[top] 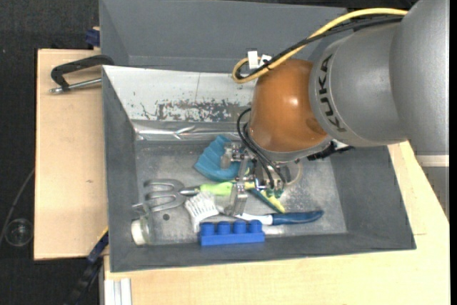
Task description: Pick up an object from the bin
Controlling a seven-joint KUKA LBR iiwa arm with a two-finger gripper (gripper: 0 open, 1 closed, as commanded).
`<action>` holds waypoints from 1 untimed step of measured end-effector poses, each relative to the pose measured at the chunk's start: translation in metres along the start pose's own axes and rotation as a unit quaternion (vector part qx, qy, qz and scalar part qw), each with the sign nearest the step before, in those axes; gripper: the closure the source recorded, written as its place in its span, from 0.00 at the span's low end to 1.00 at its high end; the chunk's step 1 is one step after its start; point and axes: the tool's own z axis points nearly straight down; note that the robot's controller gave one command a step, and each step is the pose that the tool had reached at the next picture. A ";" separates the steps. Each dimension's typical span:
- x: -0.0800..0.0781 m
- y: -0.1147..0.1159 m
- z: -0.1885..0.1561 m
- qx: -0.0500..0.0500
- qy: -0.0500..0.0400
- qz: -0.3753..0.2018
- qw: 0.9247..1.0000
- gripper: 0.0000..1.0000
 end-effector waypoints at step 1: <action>0.010 0.030 0.025 -0.001 -0.006 -0.077 0.997 0.00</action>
Offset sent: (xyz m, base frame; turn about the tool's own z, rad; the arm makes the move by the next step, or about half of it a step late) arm 0.0007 0.0277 -0.0288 -0.1432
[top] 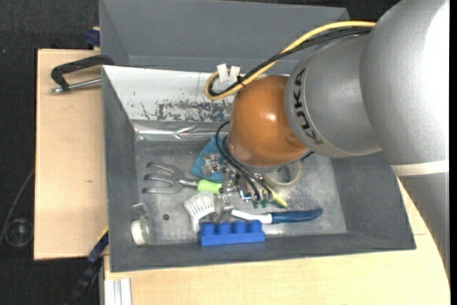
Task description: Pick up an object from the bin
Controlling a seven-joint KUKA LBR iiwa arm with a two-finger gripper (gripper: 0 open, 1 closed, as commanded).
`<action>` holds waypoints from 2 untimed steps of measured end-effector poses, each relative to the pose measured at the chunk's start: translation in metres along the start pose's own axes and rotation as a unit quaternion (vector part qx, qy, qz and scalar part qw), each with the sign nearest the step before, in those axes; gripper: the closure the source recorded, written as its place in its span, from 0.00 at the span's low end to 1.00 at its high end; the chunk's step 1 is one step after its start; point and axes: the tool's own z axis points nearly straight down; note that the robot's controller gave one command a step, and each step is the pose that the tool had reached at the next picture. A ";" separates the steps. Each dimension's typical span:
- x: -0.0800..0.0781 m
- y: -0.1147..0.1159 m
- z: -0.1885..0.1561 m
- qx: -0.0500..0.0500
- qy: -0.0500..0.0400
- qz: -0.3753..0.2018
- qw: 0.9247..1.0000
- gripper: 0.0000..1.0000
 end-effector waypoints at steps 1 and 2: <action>-0.010 -0.002 0.003 -0.001 0.004 0.005 1.000 1.00; -0.010 -0.002 0.003 -0.001 0.004 0.005 1.000 1.00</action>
Offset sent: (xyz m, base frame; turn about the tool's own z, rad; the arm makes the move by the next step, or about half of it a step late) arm 0.0000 0.0000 0.0000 0.0000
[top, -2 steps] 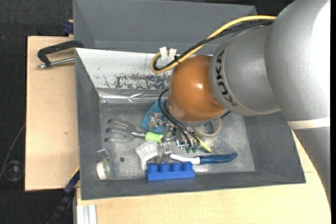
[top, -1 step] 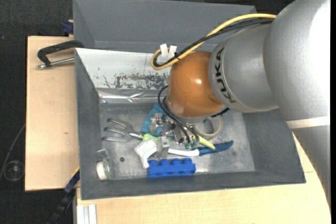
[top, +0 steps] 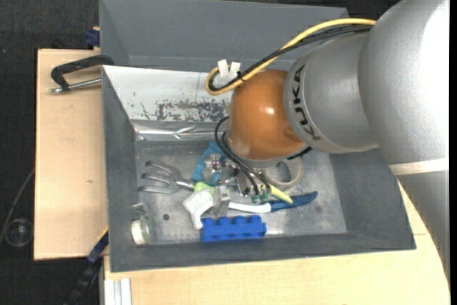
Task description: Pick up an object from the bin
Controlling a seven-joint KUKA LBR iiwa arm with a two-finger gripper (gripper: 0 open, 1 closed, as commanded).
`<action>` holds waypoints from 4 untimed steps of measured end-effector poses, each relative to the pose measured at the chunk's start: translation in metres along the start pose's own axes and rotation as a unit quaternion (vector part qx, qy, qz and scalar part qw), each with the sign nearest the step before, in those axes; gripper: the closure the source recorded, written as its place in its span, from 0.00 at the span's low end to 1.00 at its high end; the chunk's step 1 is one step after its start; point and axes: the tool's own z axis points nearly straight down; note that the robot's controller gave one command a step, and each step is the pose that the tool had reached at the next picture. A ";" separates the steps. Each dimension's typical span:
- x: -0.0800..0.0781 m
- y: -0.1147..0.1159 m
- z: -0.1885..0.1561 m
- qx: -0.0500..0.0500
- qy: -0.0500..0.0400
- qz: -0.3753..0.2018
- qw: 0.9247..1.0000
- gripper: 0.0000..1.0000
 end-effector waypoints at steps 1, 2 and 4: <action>0.000 0.000 -0.002 0.000 0.000 0.000 1.000 1.00; 0.002 0.000 -0.018 0.001 0.004 0.000 1.000 1.00; -0.001 0.001 -0.056 0.000 -0.001 0.000 1.000 1.00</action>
Offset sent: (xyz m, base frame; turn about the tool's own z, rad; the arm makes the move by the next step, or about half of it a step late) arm 0.0001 0.0000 0.0785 0.0000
